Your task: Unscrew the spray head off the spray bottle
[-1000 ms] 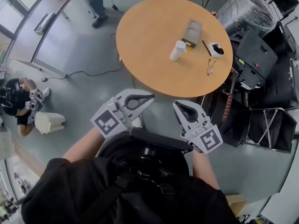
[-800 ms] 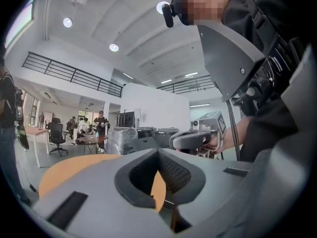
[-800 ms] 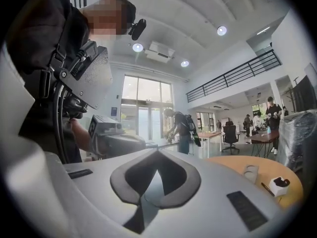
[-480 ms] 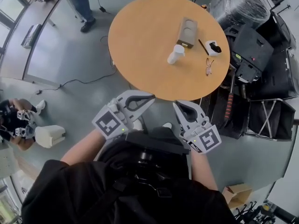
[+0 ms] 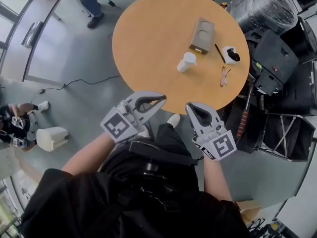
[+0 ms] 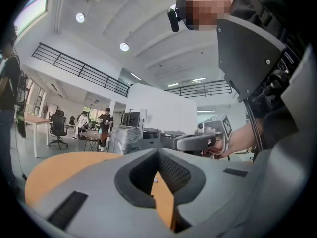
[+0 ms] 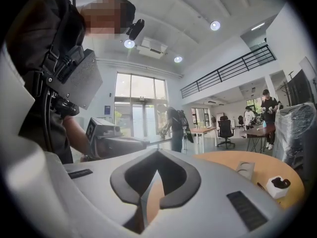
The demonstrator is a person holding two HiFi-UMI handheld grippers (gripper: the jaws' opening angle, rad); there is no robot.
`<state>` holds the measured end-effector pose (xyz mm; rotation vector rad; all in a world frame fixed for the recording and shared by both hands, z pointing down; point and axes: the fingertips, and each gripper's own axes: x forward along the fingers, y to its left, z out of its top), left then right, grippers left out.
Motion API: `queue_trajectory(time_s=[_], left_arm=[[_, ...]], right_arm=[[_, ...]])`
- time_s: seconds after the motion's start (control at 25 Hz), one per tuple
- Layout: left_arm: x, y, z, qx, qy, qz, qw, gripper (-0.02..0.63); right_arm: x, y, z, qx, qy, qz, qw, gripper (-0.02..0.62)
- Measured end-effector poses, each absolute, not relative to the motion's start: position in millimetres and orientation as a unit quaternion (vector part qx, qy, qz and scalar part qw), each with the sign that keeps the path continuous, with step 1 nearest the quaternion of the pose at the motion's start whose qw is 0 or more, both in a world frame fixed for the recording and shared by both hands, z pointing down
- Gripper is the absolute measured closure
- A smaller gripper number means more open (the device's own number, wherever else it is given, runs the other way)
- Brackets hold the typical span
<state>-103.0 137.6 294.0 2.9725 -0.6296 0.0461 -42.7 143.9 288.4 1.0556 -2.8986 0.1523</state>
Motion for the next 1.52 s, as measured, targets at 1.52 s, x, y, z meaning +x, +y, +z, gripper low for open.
queue_trajectory(time_s=[1.52], left_arm=[[18, -114, 652, 0.936, -0.318, 0.144, 0.049, 0.41]], right_arm=[[74, -89, 587, 0.327, -0.931, 0.145, 0.072, 0.512]])
